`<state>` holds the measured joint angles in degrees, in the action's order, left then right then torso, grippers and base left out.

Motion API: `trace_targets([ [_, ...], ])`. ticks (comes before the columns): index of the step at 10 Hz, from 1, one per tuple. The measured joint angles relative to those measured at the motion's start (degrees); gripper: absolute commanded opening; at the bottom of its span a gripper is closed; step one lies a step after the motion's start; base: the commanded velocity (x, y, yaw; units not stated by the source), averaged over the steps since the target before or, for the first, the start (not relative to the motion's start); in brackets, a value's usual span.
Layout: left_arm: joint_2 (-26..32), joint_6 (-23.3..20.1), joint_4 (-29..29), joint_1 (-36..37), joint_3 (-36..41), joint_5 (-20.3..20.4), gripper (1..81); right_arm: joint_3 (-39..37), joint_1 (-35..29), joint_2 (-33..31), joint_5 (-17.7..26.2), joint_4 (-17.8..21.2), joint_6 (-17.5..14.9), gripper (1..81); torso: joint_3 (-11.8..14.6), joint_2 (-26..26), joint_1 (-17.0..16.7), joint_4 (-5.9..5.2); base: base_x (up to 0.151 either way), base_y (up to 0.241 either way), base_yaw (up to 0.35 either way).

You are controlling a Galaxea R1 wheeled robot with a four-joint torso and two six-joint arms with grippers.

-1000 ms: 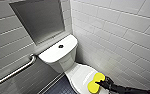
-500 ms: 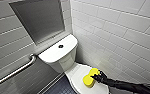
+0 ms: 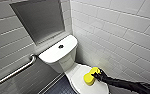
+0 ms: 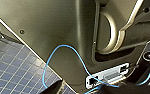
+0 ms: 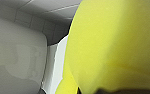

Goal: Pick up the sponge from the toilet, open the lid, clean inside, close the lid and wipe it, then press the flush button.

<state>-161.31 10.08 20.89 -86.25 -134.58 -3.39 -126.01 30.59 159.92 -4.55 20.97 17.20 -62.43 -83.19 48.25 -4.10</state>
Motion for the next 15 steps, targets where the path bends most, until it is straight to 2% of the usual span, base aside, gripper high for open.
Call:
trace_targets([
  [3, -0.2, 0.0, 0.0, 0.0, 0.0, 0.0, 81.1, -1.5, 0.1, 0.3, 0.0, 0.0, 0.0, 1.0, -0.2, 0.0, 0.0, 0.0, 0.0, 0.0, 0.0],
  [5, -0.5, 0.0, 0.0, 0.0, 0.0, 0.0, 81.1, -5.5, 1.5, 1.3, -0.6, 0.0, 0.2, 1.0, -0.2, 0.0, 0.0, 0.0, 0.0, 0.0, 0.0],
  [9, -0.5, 0.0, 0.0, 0.0, 0.0, -0.9, 81.1, -9.4, 4.0, 3.2, -4.0, 0.2, 0.5, 1.0, -0.2, 0.0, 0.0, 0.0, 0.0, 0.0, 0.0],
  [11, -0.5, 0.0, 0.0, 0.0, 0.0, -0.9, 81.1, -5.8, 4.4, 1.1, -4.6, 0.2, 0.9, 1.0, -0.2, 0.0, 0.0, 0.0, 0.0, 0.0, 0.0],
  [15, -0.5, 0.0, 0.1, 0.0, 0.0, -0.9, 81.1, 7.1, 9.2, -10.0, -7.8, 0.2, 2.3, 1.0, -0.2, 0.0, 0.0, 0.0, 0.0, 0.0, 0.0],
])
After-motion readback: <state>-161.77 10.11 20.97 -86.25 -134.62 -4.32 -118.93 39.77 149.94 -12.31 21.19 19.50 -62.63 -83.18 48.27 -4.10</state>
